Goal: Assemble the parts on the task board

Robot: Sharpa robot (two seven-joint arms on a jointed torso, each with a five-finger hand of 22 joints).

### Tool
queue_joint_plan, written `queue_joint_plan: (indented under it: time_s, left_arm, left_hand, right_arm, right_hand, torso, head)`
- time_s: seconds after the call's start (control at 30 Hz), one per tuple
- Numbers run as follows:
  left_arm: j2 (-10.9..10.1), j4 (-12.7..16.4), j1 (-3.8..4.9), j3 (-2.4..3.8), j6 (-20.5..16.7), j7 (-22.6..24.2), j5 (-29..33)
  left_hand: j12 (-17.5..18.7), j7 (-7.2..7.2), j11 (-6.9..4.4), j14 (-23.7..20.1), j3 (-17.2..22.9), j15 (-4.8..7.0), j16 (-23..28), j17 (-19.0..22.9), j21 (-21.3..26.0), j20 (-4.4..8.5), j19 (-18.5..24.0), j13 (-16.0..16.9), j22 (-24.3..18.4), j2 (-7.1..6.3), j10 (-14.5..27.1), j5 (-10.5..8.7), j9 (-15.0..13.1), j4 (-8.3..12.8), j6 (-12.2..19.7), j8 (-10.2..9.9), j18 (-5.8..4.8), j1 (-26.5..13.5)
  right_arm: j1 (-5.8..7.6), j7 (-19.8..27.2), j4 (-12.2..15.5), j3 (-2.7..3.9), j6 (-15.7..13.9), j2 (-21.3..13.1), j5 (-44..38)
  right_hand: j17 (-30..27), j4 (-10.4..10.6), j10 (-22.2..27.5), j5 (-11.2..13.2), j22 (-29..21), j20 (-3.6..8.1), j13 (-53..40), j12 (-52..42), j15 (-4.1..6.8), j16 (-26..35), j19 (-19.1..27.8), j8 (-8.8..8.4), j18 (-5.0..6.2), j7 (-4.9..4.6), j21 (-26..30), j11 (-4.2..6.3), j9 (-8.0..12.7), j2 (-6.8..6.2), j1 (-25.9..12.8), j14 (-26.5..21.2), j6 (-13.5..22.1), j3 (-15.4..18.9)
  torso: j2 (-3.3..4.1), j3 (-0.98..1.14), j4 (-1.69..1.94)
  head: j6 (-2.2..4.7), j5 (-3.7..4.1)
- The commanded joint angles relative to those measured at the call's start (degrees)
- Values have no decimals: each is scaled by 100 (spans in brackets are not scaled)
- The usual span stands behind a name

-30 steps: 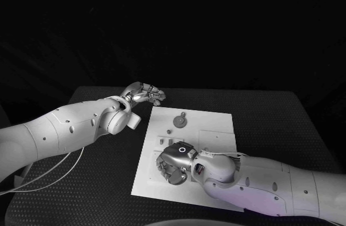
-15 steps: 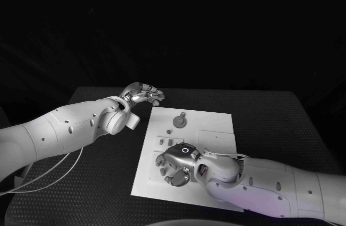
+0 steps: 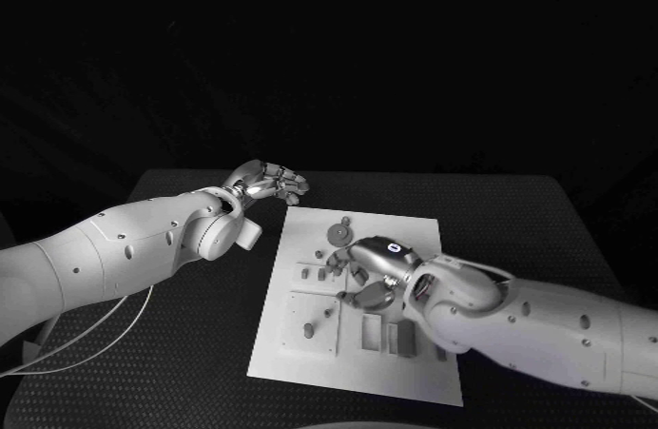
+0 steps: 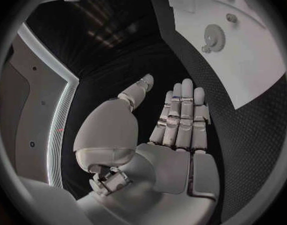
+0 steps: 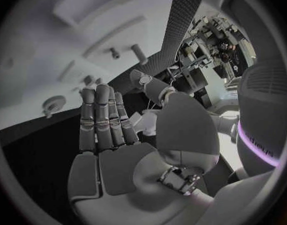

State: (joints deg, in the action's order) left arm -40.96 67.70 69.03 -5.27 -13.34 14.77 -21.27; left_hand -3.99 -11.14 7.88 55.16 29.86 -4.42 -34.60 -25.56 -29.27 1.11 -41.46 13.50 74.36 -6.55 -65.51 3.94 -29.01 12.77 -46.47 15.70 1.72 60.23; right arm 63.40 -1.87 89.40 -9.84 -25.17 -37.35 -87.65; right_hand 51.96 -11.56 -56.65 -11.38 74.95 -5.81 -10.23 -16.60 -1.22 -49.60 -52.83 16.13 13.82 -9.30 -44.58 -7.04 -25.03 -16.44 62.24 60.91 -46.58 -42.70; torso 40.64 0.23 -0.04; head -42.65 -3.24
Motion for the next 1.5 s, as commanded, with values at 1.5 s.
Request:
queue_joint_plan:
  time_s: [1.5]
  left_arm:
    - [-190,231,-97,-5,103,50,32]
  left_hand:
    - [-16,7,4,31,-8,-30,54,-40,56,-10,-32,-15,29,15,56,-21,6,-42,46,-23,51,-49]
  right_arm:
    - [430,-2682,545,-160,3423,-1562,3415]
  right_hand:
    - [914,597,251,860,80,863,-4262,-5583,683,-2645,-813,363,118,254,-1852,658,-208,972,-2121,613,-744,795]
  torso:
    - [-50,3,-101]
  head:
    - [-49,280]
